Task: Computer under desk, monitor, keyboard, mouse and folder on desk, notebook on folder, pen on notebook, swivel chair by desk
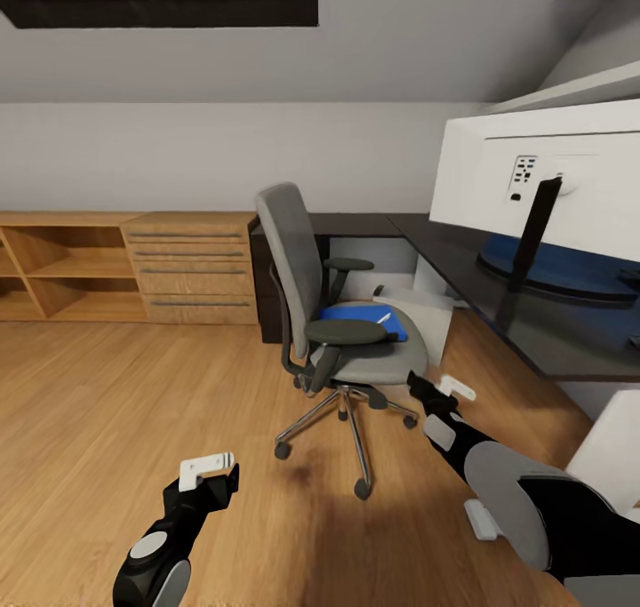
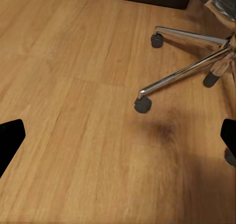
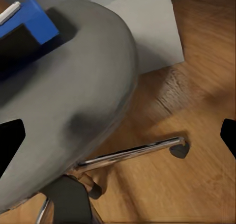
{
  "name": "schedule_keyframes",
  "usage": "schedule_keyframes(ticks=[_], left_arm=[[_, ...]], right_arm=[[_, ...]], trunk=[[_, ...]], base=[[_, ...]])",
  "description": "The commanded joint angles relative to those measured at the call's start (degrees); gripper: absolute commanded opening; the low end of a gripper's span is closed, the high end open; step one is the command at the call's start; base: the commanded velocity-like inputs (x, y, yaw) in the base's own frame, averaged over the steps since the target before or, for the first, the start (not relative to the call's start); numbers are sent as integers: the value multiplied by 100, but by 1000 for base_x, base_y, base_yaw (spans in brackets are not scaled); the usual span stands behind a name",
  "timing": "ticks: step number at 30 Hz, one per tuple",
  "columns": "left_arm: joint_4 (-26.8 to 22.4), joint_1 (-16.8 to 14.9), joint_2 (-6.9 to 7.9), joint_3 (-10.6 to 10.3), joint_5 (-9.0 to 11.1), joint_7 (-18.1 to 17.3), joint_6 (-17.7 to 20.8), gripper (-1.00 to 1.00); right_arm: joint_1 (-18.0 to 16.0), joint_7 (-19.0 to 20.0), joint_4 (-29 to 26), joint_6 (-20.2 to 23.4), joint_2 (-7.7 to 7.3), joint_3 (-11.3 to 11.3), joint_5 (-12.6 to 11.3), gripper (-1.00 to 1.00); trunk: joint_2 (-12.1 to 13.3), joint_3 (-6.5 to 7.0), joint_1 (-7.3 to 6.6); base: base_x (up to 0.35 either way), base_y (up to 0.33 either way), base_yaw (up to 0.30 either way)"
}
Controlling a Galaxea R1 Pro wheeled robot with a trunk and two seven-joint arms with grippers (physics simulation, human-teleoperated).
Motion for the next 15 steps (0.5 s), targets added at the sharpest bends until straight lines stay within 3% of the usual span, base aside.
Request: schedule_keyframes(ticks=[1,8,15], left_arm=[[-7,-5,6,-15,58,59,11,100],[-7,-5,5,-14,58,59,11,100],[4,-5,13,-22,58,59,14,100]], right_arm=[[-3,-16,3,-8,-1,-5,-14,100],[-3,-12,5,-7,-11,-2,-55,100],[-2,-14,-23,-26,-28,-2,-45,100]], trunk=[[-4,-28,1],[-14,-183,19],[-14,-183,19]], base=[[0,0,0],[0,0,0],[0,0,0]])
